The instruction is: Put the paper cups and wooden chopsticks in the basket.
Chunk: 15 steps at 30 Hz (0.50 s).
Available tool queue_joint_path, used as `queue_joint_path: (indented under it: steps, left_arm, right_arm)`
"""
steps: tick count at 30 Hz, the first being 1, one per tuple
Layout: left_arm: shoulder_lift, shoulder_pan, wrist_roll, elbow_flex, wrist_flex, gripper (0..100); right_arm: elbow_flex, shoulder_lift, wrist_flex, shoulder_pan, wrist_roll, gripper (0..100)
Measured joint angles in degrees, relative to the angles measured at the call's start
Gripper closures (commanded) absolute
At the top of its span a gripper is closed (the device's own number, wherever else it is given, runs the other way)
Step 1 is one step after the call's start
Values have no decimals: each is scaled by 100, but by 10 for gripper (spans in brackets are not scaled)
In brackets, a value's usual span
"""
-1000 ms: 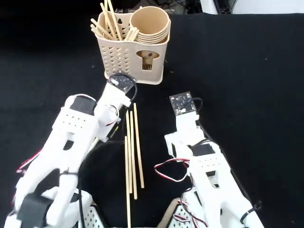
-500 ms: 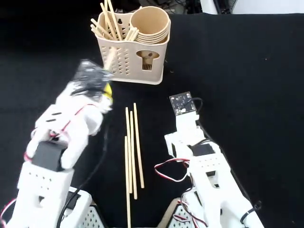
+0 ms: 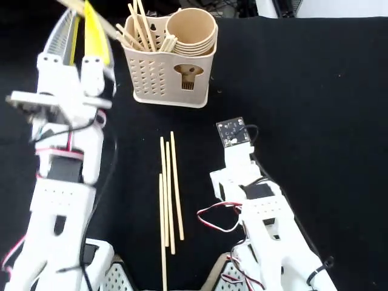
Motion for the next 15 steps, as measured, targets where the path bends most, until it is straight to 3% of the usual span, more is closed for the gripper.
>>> queue_joint_path:
  steps: [8,15]
  left_arm:
    - [2198,0,9,-1565,-211,970]
    - [2822,9,44,-1521,-211,970]
  right_arm:
    - [0,0,-105,0,0,825]
    - [0,0,-105,0,0,825]
